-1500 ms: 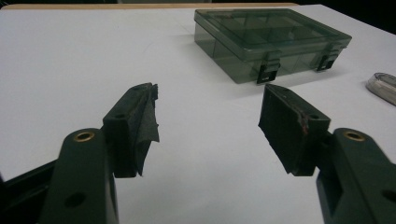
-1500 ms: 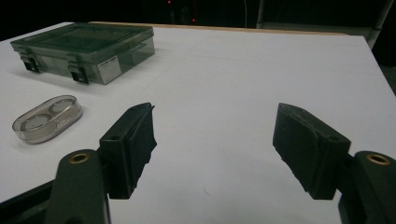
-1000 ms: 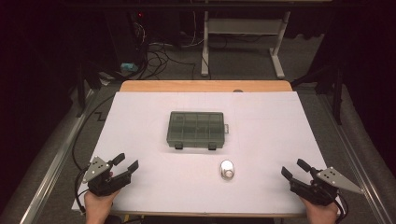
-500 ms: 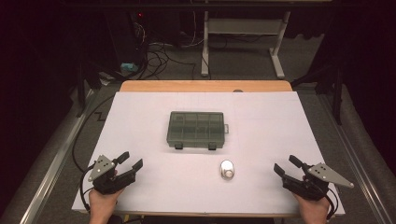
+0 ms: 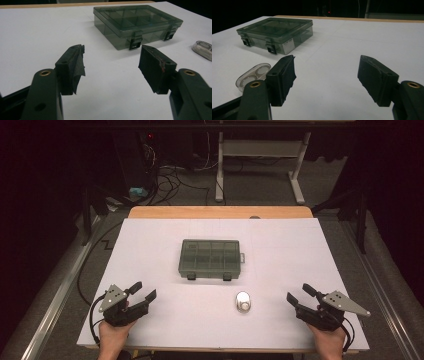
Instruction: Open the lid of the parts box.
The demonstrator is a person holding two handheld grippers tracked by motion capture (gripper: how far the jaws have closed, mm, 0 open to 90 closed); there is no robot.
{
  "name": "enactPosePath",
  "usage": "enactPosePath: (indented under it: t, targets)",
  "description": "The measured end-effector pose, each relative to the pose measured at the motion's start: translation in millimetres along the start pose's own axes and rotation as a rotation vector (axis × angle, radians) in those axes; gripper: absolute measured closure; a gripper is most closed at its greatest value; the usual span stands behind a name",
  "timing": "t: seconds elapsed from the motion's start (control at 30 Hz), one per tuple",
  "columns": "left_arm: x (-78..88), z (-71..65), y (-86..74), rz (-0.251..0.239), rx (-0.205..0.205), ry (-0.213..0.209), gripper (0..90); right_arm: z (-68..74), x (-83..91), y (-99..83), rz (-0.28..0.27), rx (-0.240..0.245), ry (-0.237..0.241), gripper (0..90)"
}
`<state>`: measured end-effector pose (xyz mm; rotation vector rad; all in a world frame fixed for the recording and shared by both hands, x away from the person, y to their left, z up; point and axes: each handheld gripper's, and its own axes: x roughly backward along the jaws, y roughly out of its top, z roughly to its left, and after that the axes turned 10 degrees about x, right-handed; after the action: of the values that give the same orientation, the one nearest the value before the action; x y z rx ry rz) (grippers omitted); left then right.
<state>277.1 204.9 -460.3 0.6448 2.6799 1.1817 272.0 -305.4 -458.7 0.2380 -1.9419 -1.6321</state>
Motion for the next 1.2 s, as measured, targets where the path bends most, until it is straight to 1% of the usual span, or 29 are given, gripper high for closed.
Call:
enactPosePath:
  t: [0.5,0.7,1.1,1.2]
  targets:
    - [-11.4,-7.1,-7.4,0.028,-0.012,-0.021,36.7,9.6,-14.5,7.1,-0.014,0.026,0.041,30.0]
    - [-15.0,-9.4,-9.5,0.036,-0.012,-0.028,36.7,12.5,-18.1,9.2,-0.017,0.035,0.043,30.5]
    - [-22.2,-13.5,-13.7,0.053,-0.010,-0.042,36.7,23.0,-31.3,14.1,-0.018,0.060,0.076,31.1]
    - [-24.0,-15.2,-14.8,0.052,-0.004,-0.046,36.8,25.4,-34.4,15.1,-0.017,0.062,0.084,31.1]
